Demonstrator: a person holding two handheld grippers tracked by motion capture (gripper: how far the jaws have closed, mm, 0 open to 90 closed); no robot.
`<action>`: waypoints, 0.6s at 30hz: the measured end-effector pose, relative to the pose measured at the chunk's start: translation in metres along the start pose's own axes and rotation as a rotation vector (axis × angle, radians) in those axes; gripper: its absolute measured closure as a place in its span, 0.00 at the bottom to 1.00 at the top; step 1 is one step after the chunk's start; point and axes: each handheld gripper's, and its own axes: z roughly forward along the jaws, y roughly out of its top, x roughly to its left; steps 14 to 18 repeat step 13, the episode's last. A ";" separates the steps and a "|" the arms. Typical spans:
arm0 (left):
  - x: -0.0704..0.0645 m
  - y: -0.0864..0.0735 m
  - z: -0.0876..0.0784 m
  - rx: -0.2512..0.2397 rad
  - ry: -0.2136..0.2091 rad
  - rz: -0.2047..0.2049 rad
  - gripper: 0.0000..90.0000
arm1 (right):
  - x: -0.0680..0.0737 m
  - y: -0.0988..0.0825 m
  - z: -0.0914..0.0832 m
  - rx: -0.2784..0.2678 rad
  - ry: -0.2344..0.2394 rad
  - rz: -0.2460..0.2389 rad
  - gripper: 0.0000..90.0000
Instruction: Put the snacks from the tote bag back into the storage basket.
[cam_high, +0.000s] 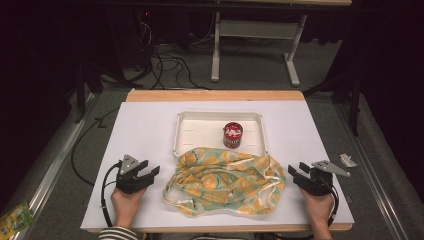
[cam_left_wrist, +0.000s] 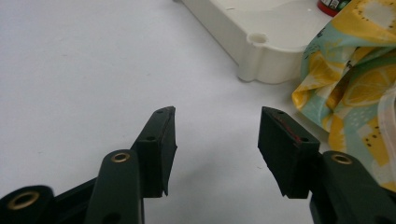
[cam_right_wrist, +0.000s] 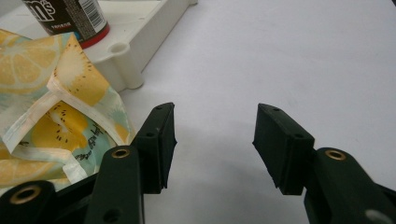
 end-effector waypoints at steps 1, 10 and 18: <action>0.000 -0.001 0.001 0.000 0.003 0.000 0.52 | 0.000 0.000 0.000 0.000 0.000 0.000 0.54; 0.001 -0.006 0.002 -0.007 0.006 -0.017 0.52 | 0.001 -0.001 0.000 -0.009 -0.005 -0.005 0.53; 0.001 -0.006 0.002 -0.004 0.002 -0.017 0.51 | 0.001 -0.001 0.000 -0.005 -0.006 -0.006 0.53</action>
